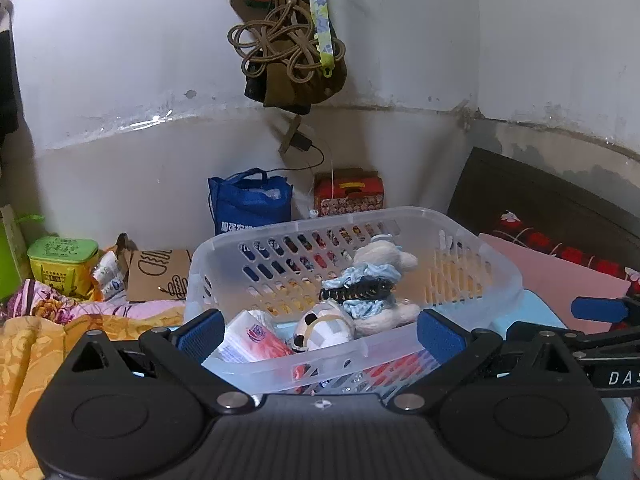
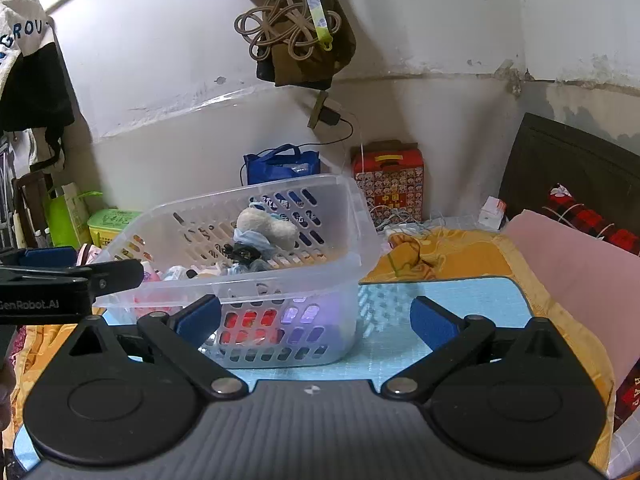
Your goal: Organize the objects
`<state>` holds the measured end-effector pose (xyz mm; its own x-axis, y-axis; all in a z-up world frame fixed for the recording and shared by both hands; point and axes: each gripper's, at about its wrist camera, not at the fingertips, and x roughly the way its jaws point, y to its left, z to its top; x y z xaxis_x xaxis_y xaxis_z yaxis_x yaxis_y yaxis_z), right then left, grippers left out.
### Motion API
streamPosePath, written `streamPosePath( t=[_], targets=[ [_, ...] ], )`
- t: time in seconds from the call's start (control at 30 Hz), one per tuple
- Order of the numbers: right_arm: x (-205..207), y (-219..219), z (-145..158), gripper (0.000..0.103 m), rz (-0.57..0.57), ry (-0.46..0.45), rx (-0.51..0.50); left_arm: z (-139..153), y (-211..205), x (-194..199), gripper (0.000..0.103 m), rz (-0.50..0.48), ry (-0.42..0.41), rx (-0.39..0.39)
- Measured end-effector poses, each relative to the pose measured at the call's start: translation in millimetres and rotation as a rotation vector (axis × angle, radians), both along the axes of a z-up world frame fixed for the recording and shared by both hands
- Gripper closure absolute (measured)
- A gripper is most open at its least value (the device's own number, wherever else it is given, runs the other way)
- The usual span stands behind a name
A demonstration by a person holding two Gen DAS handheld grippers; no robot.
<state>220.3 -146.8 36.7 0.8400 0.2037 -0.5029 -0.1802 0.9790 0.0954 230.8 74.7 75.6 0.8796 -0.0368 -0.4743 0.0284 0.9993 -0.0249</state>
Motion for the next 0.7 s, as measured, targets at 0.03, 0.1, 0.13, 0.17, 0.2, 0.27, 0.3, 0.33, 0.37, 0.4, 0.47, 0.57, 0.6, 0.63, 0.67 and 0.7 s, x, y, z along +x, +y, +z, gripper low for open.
streamPosePath(
  t=[0.03,0.1,0.13,0.17,0.2,0.27,0.3,0.33,0.37,0.4,0.47,0.57,0.6,0.63,0.67,0.7],
  targets=[
    [0.1,-0.4,-0.6,0.0,0.002,-0.002,0.0,0.2,-0.3,-0.7,0.0,0.001,-0.002,0.001],
    [-0.9,0.1,-1.8,0.0,0.003,-0.004,-0.007,0.1,0.3,-1.5,0.0,0.003,-0.003,0.0],
    [-0.8,0.4,-2.3,0.0,0.001,-0.004,-0.01,-0.2,0.9,-1.5,0.0,0.005,-0.003,0.0],
    [-0.7,-0.4,-2.6,0.0,-0.002,-0.005,-0.009,-0.7,1.2,-0.9,0.0,0.005,-0.001,0.0],
    [-0.5,-0.7,-2.6,0.0,-0.004,-0.005,-0.004,-1.6,1.8,-0.4,0.0,0.005,0.002,0.001],
    [0.0,-0.4,-2.2,0.0,-0.004,-0.004,0.005,-3.5,2.4,1.0,0.0,0.005,0.01,0.003],
    [0.2,0.2,-2.0,0.0,-0.006,-0.004,0.006,-4.3,2.7,1.5,0.0,0.004,0.013,0.002],
    [0.5,0.6,-2.0,0.0,-0.007,-0.005,0.007,-4.8,2.7,1.6,0.0,0.003,0.015,0.001],
    [0.7,1.3,-2.2,0.0,-0.009,-0.007,0.006,-5.1,3.1,1.4,0.0,0.0,0.015,0.001],
    [1.1,2.0,-2.7,0.0,-0.009,-0.007,0.004,-5.4,3.8,1.1,0.0,-0.007,0.017,0.0],
    [1.9,2.2,-3.7,0.0,-0.008,-0.004,0.006,-6.7,5.7,0.4,0.0,-0.008,0.019,-0.005],
    [3.0,2.7,-6.6,0.0,-0.007,0.003,0.008,-7.8,9.1,0.7,0.0,0.0,0.019,-0.01],
    [2.7,3.4,-7.5,0.0,-0.006,0.005,0.008,-8.0,10.1,0.7,0.0,0.001,0.019,-0.013],
    [2.3,3.3,-7.9,0.0,-0.007,0.004,0.009,-8.4,10.9,0.8,0.0,0.001,0.02,-0.015],
    [2.3,3.6,-7.7,0.0,-0.008,0.002,0.011,-8.9,11.0,0.7,0.0,0.0,0.019,-0.015],
    [2.5,4.3,-7.7,0.0,-0.007,0.0,0.012,-8.9,10.8,0.9,0.0,0.002,0.019,-0.012]
  ],
)
